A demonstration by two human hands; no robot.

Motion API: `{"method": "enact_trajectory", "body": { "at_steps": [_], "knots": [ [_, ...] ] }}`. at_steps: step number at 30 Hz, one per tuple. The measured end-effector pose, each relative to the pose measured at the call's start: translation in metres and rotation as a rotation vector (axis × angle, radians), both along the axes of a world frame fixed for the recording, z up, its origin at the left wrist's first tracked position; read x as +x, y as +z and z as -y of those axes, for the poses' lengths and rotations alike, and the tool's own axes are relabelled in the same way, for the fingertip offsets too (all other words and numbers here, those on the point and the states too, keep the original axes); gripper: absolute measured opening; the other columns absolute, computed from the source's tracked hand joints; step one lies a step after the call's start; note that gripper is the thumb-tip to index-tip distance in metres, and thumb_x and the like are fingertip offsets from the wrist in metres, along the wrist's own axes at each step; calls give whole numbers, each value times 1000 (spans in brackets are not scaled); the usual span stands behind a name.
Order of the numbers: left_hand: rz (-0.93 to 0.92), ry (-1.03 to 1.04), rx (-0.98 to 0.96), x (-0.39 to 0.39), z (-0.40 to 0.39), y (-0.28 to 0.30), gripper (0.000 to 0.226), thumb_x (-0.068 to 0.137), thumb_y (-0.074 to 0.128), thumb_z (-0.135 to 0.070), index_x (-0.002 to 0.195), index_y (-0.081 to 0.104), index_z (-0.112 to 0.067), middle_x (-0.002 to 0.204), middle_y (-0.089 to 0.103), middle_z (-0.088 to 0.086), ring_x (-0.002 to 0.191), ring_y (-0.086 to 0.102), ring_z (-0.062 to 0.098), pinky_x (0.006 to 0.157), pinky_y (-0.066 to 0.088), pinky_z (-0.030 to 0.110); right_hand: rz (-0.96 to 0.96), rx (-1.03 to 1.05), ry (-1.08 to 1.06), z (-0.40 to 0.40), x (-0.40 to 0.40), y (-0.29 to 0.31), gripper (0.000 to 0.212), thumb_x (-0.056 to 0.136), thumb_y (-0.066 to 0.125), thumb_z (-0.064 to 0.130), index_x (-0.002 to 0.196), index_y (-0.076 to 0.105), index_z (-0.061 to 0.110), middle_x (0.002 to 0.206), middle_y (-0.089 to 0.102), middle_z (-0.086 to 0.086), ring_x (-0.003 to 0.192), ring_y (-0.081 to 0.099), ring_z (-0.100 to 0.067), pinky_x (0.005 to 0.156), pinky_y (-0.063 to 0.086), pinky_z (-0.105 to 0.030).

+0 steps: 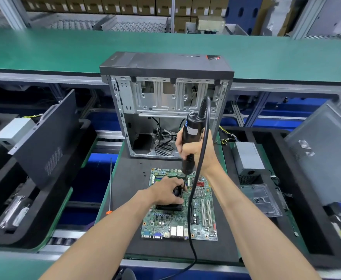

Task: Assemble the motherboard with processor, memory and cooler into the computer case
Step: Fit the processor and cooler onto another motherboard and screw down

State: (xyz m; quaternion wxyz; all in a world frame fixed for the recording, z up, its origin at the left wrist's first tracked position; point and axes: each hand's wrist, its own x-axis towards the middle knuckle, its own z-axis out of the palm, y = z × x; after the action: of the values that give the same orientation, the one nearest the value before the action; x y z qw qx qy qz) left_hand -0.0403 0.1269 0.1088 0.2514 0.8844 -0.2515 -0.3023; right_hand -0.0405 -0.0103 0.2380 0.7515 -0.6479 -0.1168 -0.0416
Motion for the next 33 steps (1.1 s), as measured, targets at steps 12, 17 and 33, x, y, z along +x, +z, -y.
{"method": "enact_trajectory", "body": {
  "at_steps": [12,17,33],
  "knots": [
    [63,62,16,-8,3,4,48,79,71,-34,109,34,-25,95,56,5,96,47,25,91,43,49,38,1,-4,2,-13,5,30,50,50,-12,70,67,4,57,49,-22,49,41,-29,47,33,-31],
    [52,40,-25,-12,0,5,33,83,69,-30,97,39,-32,93,56,0,96,44,22,90,37,44,90,66,-76,12,-31,8,33,47,49,-14,68,65,5,54,42,-30,46,34,-29,43,24,-41],
    [94,-46,77,-11,2,6,23,93,63,-35,71,60,-41,122,46,-14,117,35,18,101,26,45,50,91,-87,10,-53,8,33,42,48,-9,65,65,7,52,40,-32,43,35,-20,43,23,-40]
  ]
}}
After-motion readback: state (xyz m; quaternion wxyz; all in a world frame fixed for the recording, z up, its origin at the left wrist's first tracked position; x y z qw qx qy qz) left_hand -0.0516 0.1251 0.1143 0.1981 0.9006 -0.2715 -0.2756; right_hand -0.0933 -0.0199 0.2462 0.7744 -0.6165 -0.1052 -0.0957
